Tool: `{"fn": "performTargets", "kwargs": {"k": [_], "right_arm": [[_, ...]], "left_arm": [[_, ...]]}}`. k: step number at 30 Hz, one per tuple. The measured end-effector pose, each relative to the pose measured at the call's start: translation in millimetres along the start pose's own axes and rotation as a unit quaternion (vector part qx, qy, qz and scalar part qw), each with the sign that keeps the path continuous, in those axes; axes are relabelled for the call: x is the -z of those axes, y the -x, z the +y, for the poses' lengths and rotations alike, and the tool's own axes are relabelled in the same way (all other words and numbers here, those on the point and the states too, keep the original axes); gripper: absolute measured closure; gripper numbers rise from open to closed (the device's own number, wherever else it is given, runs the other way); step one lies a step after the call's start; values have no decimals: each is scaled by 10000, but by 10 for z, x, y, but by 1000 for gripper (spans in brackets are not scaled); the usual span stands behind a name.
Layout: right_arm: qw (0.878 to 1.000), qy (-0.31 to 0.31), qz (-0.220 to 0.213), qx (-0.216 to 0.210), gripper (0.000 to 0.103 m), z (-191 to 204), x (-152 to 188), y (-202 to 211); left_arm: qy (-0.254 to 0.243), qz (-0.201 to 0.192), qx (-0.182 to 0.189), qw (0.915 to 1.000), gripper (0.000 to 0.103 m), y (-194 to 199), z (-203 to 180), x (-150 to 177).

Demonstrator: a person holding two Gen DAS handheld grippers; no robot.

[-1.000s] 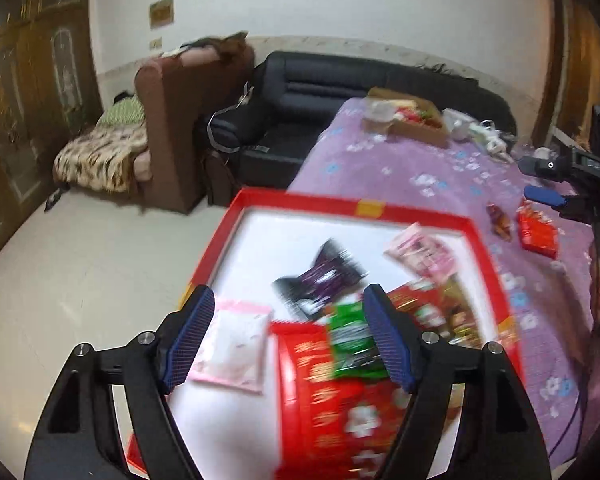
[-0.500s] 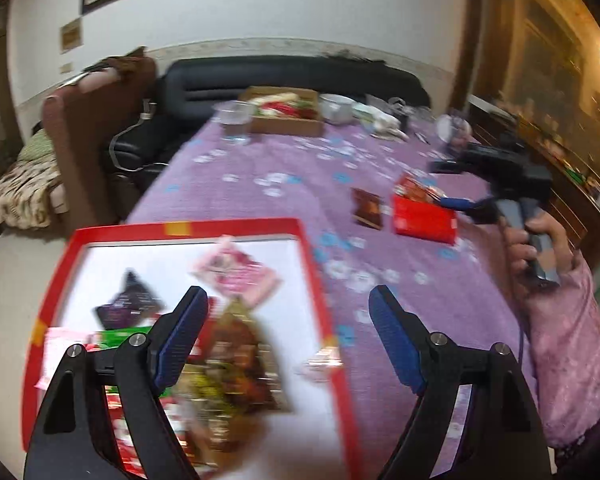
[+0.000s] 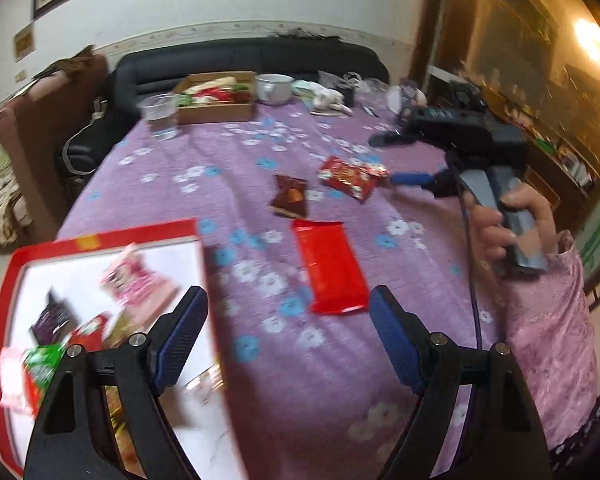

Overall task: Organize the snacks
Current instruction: 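Grasp the long red package with left tool while right grasps red-white packet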

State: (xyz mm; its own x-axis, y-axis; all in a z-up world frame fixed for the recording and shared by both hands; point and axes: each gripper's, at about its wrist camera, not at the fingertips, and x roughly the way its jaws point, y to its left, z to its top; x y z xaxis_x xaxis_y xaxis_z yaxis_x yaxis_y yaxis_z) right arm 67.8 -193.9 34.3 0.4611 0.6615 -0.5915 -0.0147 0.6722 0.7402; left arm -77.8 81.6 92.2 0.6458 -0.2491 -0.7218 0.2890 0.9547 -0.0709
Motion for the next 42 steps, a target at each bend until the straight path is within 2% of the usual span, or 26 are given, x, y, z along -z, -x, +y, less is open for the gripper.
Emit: {"fn": "performTargets", "kwargs": {"k": [3, 6, 8, 10, 13, 18, 20, 23, 25, 28, 29, 30, 31, 33, 35, 38, 42], "right_arm": [[9963, -425, -729, 175, 28, -227, -95, 175], [9914, -636, -1116, 251, 28, -373, -146, 263], [9889, -717, -1297, 141, 28, -441, -177, 262], [9890, -749, -1278, -23, 28, -421, -219, 140], [9896, -1074, -897, -331, 28, -472, -247, -29], [9913, -1026, -824, 48, 28, -460, -254, -73], [9920, -817, -919, 300, 28, -400, -237, -69], [9880, -250, -1116, 1037, 30, -230, -221, -127], [9852, 38, -1108, 1307, 29, -185, -166, -153], [9733, 610, -1077, 1934, 31, -18, -93, -258], [9663, 837, -1056, 2194, 34, 44, -61, -314], [9578, 1045, -1041, 2465, 41, 98, -39, -370], [9476, 1231, -1042, 2758, 46, 143, -10, -411], [9254, 1526, -1069, 3299, 61, 202, 29, -485], [9125, 1714, -1069, 3558, 62, 229, 53, -524], [9186, 1522, -1067, 3486, 71, 182, 17, -450], [9455, 853, -1073, 2954, 73, 19, -80, -241]], "left_arm": [[-288, 188, -100, 9994, 20, -251, -196, -115], [-290, 460, 17, 9985, 20, -556, -320, -205], [-207, 631, -102, 9977, 20, -744, -345, -243], [-70, 784, -44, 9969, 20, -894, -349, -257], [137, 940, 112, 9954, 20, -1001, -345, -234], [240, 1022, 257, 9941, 20, -1103, -377, -249], [298, 1163, 259, 9924, 20, -1192, -366, -229], [216, 1077, 243, 9937, 19, -1192, -379, -210], [177, 1046, 244, 9941, 19, -1185, -388, -193], [122, 950, 283, 9950, 19, -1162, -382, -162], [95, 933, 285, 9952, 19, -1151, -388, -150], [71, 915, 285, 9954, 21, -1148, -388, -146], [53, 893, 269, 9956, 27, -1146, -385, -149], [-29, 842, 186, 9963, 38, -1141, -380, -151], [-70, 808, 170, 9966, 49, -1152, -354, -164], [-109, 771, 172, 9968, 55, -1161, -318, -179], [-379, 710, 13, 9968, 56, -1161, -380, -150]]}}
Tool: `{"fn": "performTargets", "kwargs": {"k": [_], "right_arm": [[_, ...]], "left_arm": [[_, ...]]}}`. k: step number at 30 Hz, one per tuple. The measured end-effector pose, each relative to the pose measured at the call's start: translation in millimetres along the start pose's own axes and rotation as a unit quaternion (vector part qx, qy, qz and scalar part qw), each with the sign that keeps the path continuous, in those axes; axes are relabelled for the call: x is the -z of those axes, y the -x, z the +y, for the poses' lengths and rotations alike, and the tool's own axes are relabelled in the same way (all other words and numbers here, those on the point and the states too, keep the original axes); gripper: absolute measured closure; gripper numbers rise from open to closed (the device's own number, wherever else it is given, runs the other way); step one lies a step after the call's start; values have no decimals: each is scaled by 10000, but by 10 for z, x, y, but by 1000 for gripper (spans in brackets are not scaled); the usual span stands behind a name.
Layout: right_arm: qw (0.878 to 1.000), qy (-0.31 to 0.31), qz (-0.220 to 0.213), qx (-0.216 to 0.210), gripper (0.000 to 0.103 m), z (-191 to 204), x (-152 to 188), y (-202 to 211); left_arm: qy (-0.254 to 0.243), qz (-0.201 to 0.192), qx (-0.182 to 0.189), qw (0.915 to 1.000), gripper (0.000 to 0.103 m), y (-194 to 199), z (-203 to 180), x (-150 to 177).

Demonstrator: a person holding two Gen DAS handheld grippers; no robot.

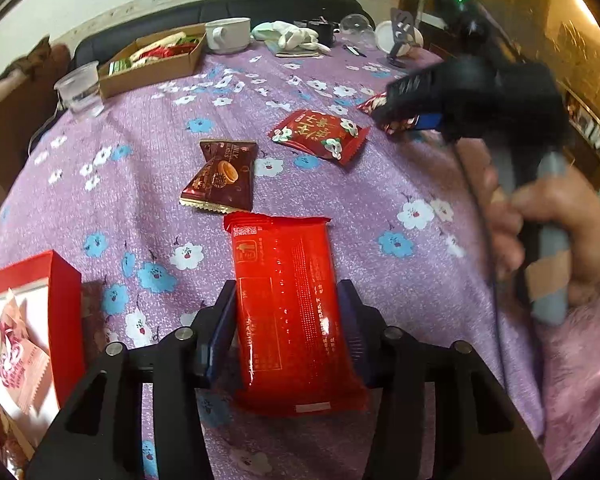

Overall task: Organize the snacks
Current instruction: 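Grasp the long red package with left tool while right grasps red-white packet, then carry both packages over the tray and open both tools to drop them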

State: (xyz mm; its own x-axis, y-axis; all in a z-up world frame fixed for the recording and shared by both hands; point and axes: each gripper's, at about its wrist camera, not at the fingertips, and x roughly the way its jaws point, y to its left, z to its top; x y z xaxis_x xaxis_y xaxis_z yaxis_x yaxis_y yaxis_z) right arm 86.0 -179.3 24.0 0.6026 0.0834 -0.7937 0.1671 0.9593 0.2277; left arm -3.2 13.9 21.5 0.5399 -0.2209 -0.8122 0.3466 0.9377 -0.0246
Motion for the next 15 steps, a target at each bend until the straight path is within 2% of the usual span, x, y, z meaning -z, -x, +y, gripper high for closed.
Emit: {"fn": "performTargets", "kwargs": {"k": [3, 5, 7, 8, 9, 10, 12, 14, 15], "right_arm": [[9974, -580, 59, -422, 73, -204, -47, 59], [9919, -953, 48, -840, 73, -330, -70, 119], [9866, -1198, 0, -1112, 73, -402, -85, 174], [9849, -1268, -19, -1179, 73, -419, -86, 192], [9842, -1303, -33, -1200, 73, -425, -87, 199], [9840, -1317, -24, -1203, 73, -424, -84, 199], [9830, -1353, 31, -1240, 73, -419, -75, 178], [9820, -1380, 81, -1286, 73, -411, -74, 160], [9822, -1373, 69, -1278, 73, -413, -70, 167]], "left_arm": [[-4, 3, -5, 10000, 56, -8, -8, 5], [-120, 89, -48, 9999, 52, -30, -44, -11], [-144, 138, -227, 9995, 33, -52, -57, -28], [-15, 183, -307, 9994, 18, -76, -21, -31], [163, 229, -257, 9993, 10, -111, 36, -34], [186, 228, -245, 9993, 7, -127, 56, -43], [125, 197, -271, 9994, 7, -120, 40, -26], [54, 125, -221, 9997, 16, -98, 25, -15], [-8, 67, -192, 9998, 36, -73, 2, -13]]}}
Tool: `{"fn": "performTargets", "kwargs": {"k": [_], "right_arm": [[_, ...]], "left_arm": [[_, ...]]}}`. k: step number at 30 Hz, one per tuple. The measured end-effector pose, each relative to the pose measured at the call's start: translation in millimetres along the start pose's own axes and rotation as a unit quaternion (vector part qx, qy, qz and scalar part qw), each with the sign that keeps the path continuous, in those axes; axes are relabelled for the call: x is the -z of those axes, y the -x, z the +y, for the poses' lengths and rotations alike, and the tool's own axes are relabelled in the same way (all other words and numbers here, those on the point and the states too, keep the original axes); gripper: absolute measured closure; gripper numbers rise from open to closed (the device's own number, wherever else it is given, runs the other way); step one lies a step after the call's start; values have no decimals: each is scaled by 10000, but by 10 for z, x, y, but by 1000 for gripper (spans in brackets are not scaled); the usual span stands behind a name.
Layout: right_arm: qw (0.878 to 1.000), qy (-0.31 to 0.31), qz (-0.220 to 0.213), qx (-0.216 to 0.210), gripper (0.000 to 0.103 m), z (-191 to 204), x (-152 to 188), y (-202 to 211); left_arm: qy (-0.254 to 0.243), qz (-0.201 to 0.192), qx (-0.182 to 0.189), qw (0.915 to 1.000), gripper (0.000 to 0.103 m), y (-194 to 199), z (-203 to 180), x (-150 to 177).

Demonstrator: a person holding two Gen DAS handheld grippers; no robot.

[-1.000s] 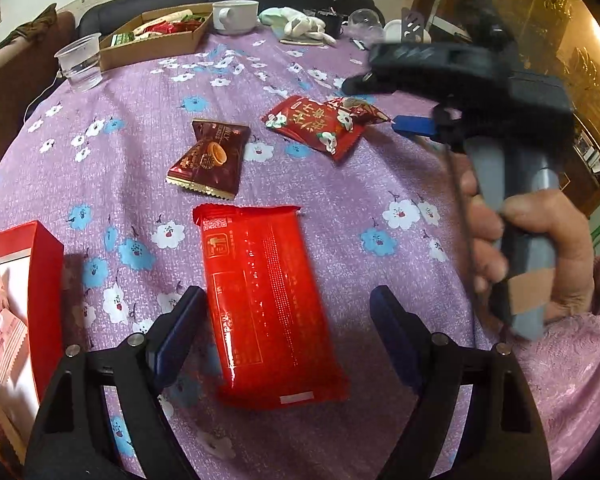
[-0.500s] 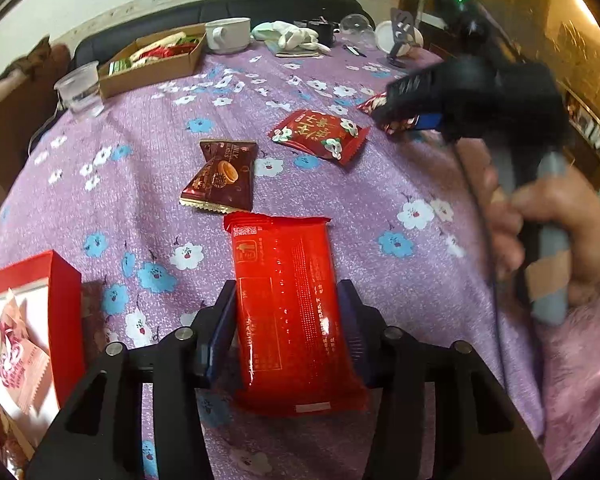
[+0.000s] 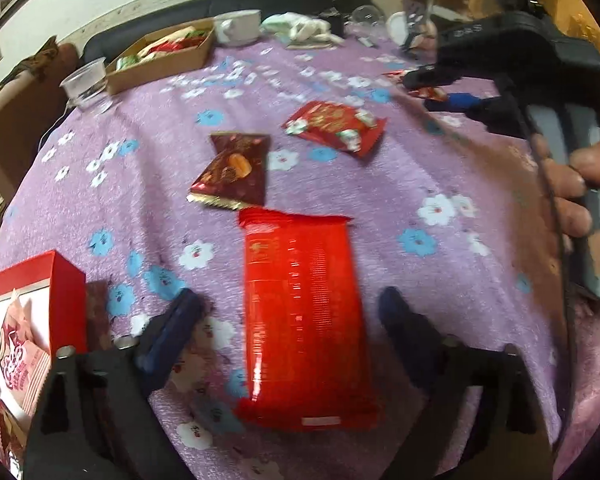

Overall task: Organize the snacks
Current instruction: 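Carry both packages over the tray and open both tools to drop them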

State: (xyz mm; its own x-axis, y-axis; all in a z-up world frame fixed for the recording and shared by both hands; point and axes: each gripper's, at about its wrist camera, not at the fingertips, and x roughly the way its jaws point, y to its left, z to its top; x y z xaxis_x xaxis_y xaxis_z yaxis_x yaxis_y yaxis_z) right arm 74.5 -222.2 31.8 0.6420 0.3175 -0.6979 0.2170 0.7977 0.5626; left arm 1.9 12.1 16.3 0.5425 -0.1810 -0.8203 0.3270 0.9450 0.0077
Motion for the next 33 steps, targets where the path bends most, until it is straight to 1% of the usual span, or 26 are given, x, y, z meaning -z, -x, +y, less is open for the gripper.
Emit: {"fn": "performTargets", "kwargs": {"k": [1, 2, 4, 6, 8, 10, 15, 21, 26, 29, 33], "right_arm": [[10000, 12, -29, 2, 73, 12, 5, 12], [10000, 32, -62, -35, 73, 30, 6, 35], [9998, 78, -134, -118, 73, 49, -3, 64], [9992, 166, -263, -232, 73, 90, -7, 119], [9983, 249, -388, -364, 73, 137, -7, 182], [9968, 309, -487, -554, 73, 178, -6, 238], [9901, 579, -730, -1049, 73, 346, 23, 382], [9810, 774, -782, -1597, 73, 521, 92, 487], [9758, 827, -784, -1867, 74, 593, 152, 520], [9723, 849, -731, -2053, 74, 650, 195, 519], [9684, 1018, -665, -2179, 74, 781, 309, 517]], "left_arm": [[-73, -61, 36, 9999, 51, 33, -30, 0], [-162, -64, 18, 9998, 58, 53, -63, -7], [-244, -94, 27, 9997, 58, 62, -87, 5], [-143, -113, 94, 9998, 59, 82, -48, 20], [24, -129, 293, 9995, 59, 126, -4, 40], [101, -169, 408, 9990, 59, 197, 17, 58], [159, -513, 515, 9972, 59, 514, 8, 104], [349, -1000, 483, 9932, 58, 960, 171, 120], [611, -1350, 321, 9884, 58, 1274, 395, 208], [732, -1452, 173, 9865, 58, 1394, 531, 299], [834, -1512, 27, 9850, 58, 1472, 655, 408]]}}
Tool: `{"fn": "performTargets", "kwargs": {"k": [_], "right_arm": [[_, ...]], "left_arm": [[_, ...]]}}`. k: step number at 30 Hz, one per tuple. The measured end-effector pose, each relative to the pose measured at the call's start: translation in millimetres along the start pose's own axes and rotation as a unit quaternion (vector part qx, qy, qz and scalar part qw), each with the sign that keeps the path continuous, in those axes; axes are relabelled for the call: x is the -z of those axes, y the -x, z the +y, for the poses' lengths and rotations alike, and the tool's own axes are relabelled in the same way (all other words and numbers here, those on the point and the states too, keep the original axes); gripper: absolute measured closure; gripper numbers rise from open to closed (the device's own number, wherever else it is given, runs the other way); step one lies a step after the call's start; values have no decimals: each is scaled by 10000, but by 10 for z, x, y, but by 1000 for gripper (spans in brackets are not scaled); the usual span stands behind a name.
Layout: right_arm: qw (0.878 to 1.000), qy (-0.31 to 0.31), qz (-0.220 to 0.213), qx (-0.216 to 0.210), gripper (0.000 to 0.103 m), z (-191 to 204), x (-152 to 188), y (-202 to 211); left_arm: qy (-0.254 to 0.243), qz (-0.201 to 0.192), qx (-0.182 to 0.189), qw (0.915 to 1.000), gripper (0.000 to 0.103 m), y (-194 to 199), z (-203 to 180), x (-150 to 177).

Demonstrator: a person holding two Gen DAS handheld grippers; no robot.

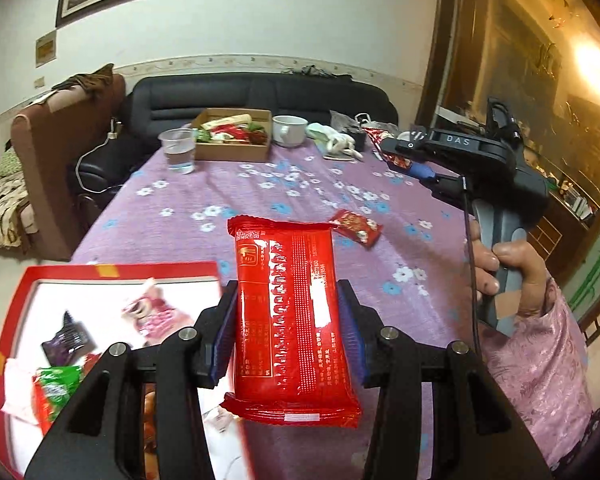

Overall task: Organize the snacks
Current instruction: 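Carry both packages over the tray and open both tools to drop them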

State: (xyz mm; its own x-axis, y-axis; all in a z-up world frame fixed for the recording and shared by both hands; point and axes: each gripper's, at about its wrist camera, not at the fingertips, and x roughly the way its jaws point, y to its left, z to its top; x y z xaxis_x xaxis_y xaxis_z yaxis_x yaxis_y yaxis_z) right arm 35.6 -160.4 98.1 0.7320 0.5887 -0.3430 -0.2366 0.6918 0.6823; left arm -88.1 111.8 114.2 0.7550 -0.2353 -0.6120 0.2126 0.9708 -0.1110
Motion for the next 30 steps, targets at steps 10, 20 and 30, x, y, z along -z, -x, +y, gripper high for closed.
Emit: {"fn": "performTargets", "kwargs": {"k": [10, 20, 30], "right_arm": [[9965, 522, 519, -395, 74, 428, 336, -233], [9912, 965, 777, -471, 74, 672, 560, -330], [9903, 1022, 854, -391, 74, 681, 597, -359]], "left_arm": [[180, -29, -310, 9994, 58, 116, 253, 117], [437, -38, -646, 9969, 58, 199, 582, 206], [636, -32, -797, 9948, 58, 230, 810, 269]]}}
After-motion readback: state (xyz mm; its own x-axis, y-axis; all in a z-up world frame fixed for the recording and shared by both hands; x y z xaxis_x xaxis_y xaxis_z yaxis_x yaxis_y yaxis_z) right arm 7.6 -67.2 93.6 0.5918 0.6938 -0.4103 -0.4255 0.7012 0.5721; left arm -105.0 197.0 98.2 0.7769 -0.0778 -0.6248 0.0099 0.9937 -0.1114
